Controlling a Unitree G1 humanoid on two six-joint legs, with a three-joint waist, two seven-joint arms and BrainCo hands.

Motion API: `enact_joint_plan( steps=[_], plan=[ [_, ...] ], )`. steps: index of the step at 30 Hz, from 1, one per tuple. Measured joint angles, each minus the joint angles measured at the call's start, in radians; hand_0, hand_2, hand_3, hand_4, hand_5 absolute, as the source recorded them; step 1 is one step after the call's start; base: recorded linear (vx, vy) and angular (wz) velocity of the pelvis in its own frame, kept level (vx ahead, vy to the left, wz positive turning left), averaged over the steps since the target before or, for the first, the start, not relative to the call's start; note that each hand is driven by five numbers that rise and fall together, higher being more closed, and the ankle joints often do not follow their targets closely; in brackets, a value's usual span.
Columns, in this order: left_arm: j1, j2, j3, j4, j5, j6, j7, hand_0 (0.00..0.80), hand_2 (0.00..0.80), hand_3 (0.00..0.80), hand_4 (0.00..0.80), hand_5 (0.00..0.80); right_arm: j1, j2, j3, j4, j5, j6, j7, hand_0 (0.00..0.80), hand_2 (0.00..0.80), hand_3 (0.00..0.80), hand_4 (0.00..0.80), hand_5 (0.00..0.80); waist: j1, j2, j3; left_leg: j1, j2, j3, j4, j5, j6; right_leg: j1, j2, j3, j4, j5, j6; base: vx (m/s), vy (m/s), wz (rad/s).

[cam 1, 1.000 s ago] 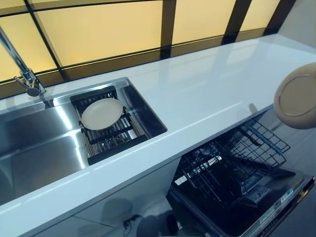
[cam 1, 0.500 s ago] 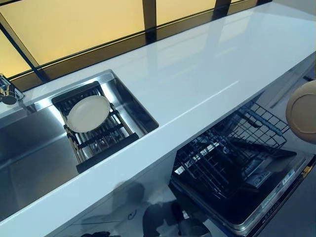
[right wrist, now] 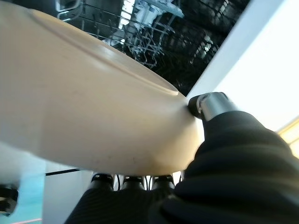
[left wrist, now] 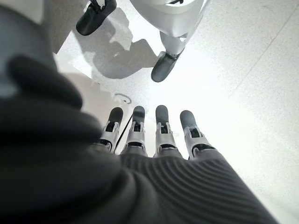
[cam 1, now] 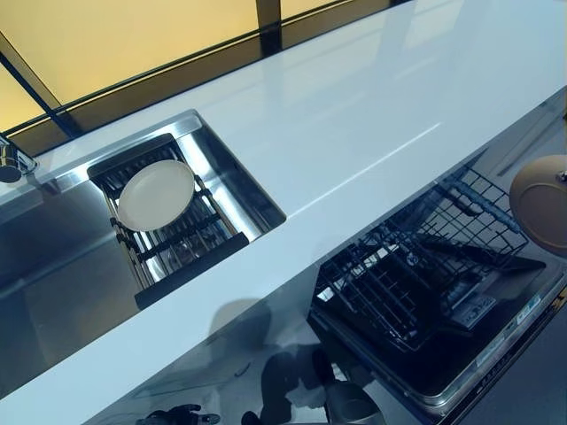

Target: Take plates into dishwasher

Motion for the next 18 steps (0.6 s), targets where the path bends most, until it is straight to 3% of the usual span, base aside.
enact_joint_plan(
  steps=[18],
  plan=[
    [-0.004,-0.004,0.000,-0.019,0.000,-0.019,-0.001,0.000,0.000,0.000,0.000,0.000,0.113,0.025,-0.066,-0.044,-0.087,-0.039,-0.054,0.800,0.800,0.800,0.800,0.800,0.006,0.052,0.046,-0.014,-0.006,-0.025,0.004,0.004,0.000,-0.003,-0.011,-0.020,0.000,-0.003,0.001,-0.005,-0.001,0.02]
  ],
)
